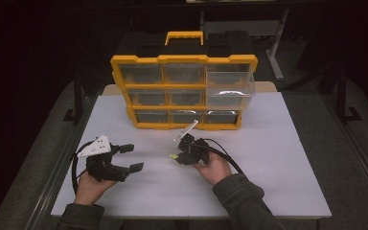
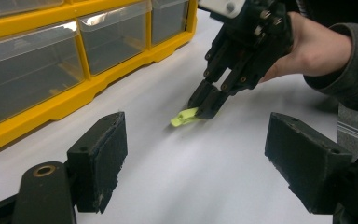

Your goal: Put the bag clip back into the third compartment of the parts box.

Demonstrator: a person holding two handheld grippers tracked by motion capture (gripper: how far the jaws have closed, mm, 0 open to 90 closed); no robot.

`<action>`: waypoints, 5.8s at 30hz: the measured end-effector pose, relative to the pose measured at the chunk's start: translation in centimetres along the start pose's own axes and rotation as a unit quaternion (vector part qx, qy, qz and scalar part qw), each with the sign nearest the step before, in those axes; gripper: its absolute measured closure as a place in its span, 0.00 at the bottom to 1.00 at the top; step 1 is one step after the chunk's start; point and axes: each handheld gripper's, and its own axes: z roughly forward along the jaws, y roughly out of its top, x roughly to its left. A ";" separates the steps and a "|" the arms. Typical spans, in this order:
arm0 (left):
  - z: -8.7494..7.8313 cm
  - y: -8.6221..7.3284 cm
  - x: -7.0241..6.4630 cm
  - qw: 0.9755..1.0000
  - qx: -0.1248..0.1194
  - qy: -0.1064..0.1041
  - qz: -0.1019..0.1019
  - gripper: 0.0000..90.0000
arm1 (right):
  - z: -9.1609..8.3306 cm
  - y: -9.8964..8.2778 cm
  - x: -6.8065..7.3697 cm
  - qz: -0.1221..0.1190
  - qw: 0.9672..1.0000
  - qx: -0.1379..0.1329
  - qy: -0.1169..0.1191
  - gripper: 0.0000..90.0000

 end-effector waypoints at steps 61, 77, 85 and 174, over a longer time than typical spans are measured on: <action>0.2 0.0 0.0 1.000 -0.004 0.000 -0.002 0.23 | -14.2 5.5 2.4 -0.119 0.986 -0.054 0.102 0.86; 0.2 0.0 0.0 1.000 -0.002 0.000 -0.002 0.23 | -17.1 6.7 1.4 -0.112 0.986 -0.060 0.108 0.86; 0.2 0.0 0.0 1.000 -0.003 -0.002 -0.003 0.23 | -18.9 6.9 0.8 -0.100 0.987 -0.061 0.108 0.86; 0.4 0.0 -0.2 1.000 0.003 -0.004 -0.004 0.23 | -31.4 6.7 -9.2 -0.009 0.993 -0.115 -0.006 0.85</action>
